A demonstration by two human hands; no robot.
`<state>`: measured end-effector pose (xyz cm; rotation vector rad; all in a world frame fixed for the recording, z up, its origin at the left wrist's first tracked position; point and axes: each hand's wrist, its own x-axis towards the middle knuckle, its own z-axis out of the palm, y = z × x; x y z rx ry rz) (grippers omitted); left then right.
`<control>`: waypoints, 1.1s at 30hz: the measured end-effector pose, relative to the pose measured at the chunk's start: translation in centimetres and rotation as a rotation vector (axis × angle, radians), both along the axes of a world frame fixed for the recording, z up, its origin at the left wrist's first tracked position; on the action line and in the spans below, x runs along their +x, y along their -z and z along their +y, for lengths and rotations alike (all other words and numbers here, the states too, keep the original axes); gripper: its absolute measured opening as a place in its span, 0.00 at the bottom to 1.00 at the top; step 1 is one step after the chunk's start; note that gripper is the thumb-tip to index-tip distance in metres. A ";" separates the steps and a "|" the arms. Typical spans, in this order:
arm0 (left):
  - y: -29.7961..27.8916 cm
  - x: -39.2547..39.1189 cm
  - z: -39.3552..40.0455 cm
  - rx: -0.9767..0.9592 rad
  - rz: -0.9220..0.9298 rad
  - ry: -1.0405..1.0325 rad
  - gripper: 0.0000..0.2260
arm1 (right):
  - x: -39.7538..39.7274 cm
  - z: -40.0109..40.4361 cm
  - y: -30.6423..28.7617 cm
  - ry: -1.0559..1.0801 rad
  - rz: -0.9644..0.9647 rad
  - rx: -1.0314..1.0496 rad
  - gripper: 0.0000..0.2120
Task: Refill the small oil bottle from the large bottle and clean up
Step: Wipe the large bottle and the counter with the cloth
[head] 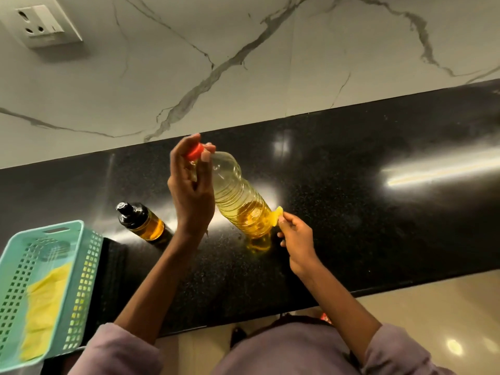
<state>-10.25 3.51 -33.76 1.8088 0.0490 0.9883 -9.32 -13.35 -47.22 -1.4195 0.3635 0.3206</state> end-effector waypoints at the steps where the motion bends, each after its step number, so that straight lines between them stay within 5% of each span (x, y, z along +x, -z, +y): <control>1: -0.6 -0.2 -0.1 -0.017 -0.017 0.005 0.12 | 0.2 0.3 -0.2 -0.003 0.046 0.078 0.09; 8: -2.8 -1.4 0.5 -0.003 -0.101 -0.017 0.11 | 0.3 2.8 -0.7 -0.062 0.255 0.470 0.08; 22: -3.3 -3.5 3.3 -0.035 -0.114 -0.110 0.12 | -3.7 2.5 0.1 -0.393 0.236 0.369 0.08; 28: -3.2 -4.3 3.1 -0.083 -0.084 -0.095 0.12 | -2.6 3.1 -0.1 -0.227 0.262 0.476 0.08; 33: -3.8 -4.3 2.6 -0.065 -0.147 -0.071 0.11 | -1.6 6.0 -1.0 -0.214 0.268 0.352 0.14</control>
